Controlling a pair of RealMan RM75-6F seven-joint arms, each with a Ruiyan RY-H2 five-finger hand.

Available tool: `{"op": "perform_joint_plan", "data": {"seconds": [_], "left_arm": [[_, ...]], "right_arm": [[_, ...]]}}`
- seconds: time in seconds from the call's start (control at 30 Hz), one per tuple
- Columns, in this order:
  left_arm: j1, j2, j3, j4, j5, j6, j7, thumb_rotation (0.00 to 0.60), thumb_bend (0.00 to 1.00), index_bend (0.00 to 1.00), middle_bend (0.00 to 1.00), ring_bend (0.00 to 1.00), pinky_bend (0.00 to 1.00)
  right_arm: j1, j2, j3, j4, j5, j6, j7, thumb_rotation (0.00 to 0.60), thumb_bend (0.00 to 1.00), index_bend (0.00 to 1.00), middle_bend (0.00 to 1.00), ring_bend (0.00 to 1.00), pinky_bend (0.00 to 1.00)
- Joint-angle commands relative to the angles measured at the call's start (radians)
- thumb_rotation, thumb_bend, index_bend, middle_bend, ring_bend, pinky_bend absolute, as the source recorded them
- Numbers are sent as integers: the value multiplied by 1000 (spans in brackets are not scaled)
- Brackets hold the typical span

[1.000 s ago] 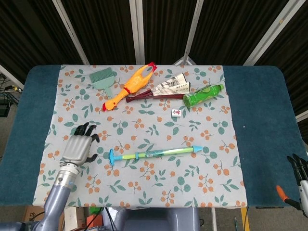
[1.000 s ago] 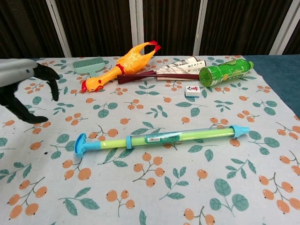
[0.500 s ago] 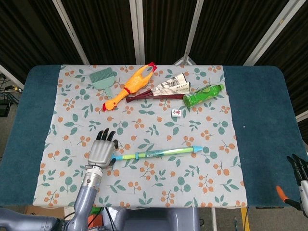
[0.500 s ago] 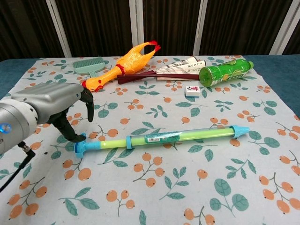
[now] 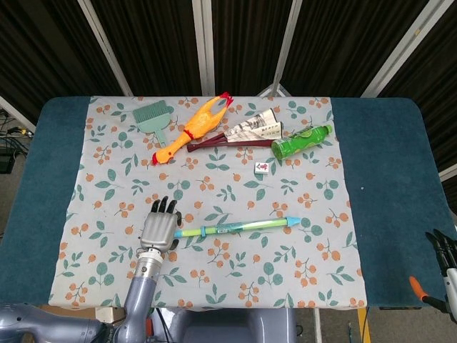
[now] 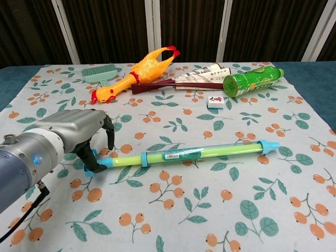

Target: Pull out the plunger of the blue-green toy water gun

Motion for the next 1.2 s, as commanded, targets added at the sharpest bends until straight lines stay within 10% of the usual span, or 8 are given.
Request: {"op": "perform_joint_plan", "data": {"seconds": [0.03,0.9,1.2], "left_arm": [[-9,-17,1,26,-16,1,10,600,324,449,104,0,93],[2,67,12,77,-20,-26,-43,600,462,580,103,0,93],[3,125,17,13,-2,-37,-64,600,463,580,103,0,93]], "right_arm": [[0,0,0,0,1,1,1,600,347,0,0,0,0],[0,-2,4,-9,10,-4,-12,600,347,0,0,0,0],[93,28,29,-159,49,-149,-135,600,347,0,0,0,0]]}}
